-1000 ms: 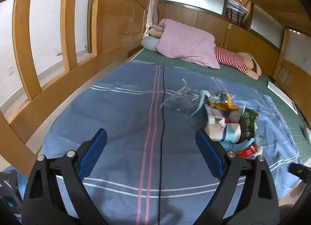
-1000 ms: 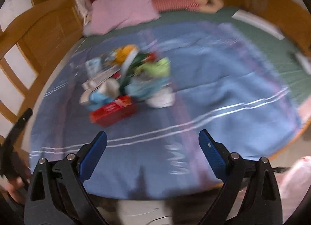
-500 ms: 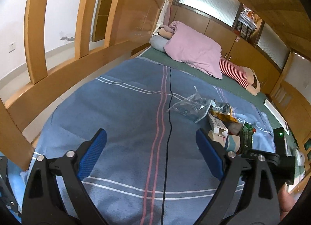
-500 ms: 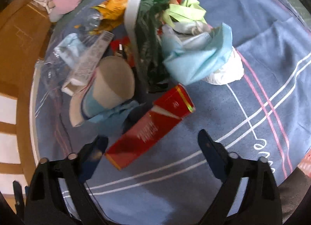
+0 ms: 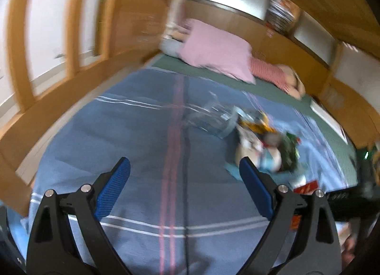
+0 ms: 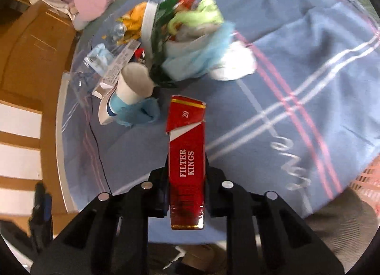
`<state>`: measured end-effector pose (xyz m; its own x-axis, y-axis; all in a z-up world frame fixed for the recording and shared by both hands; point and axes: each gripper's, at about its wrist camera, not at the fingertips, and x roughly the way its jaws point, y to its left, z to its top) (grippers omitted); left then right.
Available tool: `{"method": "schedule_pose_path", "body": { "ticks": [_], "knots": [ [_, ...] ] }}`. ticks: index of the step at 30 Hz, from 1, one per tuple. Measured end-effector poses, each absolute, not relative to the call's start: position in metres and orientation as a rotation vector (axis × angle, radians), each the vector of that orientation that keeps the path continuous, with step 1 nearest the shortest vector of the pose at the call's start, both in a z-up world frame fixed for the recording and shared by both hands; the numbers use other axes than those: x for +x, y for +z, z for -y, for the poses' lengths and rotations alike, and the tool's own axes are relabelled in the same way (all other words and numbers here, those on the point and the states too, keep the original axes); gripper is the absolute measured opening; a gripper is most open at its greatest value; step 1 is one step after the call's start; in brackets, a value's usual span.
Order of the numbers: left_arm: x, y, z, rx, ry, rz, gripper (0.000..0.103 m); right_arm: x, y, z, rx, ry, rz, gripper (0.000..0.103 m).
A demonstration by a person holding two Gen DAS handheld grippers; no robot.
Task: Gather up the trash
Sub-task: 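Grasp the red FILTER KINGS box with the right tool while the left tool grasps a blue cloth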
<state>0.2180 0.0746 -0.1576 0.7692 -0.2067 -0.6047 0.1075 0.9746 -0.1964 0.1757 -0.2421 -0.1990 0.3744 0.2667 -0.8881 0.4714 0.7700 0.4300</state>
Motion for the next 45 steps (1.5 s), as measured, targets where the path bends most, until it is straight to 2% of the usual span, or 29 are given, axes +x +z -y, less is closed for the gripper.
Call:
{"method": "schedule_pose_path", "body": {
  "ticks": [8,12,21,23,24,25,27,28,30,32,45],
  "knots": [
    [0.202,-0.175,0.025,0.139,-0.4,-0.687,0.093,0.122,-0.191,0.312,0.75,-0.214,-1.113,0.023],
    [0.199,-0.195,0.074,0.225,-0.467,-0.687,0.093,0.123,-0.2,0.335,0.811,-0.224,-1.088,0.023],
    [0.24,-0.224,0.132,0.201,-0.461,-0.681,0.092,0.117,-0.204,0.357,0.881,-0.147,-1.029,0.023],
    [0.255,-0.229,0.13,0.148,-0.429,-0.7,0.084,0.118,-0.203,0.357,0.887,-0.122,-1.022,0.023],
    [0.264,-0.233,0.128,0.124,-0.418,-0.729,0.07,0.119,-0.204,0.357,0.893,-0.112,-1.021,0.023],
    [0.274,-0.239,0.127,0.113,-0.411,-0.776,0.046,0.12,-0.205,0.357,0.898,-0.103,-1.02,0.023],
    [0.28,-0.242,0.122,0.099,-0.376,-0.789,0.025,0.12,-0.205,0.358,0.905,-0.093,-1.015,0.023],
    [0.282,-0.241,0.118,0.084,-0.38,-0.791,0.017,0.12,-0.205,0.358,0.907,-0.087,-1.011,0.023],
    [0.284,-0.235,0.11,0.042,-0.394,-0.802,0.011,0.12,-0.204,0.359,0.905,-0.076,-1.006,0.023],
    [0.28,-0.23,0.104,0.041,-0.385,-0.798,0.01,0.12,-0.203,0.359,0.901,-0.075,-1.003,0.023],
    [0.223,-0.159,0.077,0.016,-0.411,-0.685,0.009,0.115,-0.184,0.346,0.801,-0.093,-0.972,0.023]
  ]
}}
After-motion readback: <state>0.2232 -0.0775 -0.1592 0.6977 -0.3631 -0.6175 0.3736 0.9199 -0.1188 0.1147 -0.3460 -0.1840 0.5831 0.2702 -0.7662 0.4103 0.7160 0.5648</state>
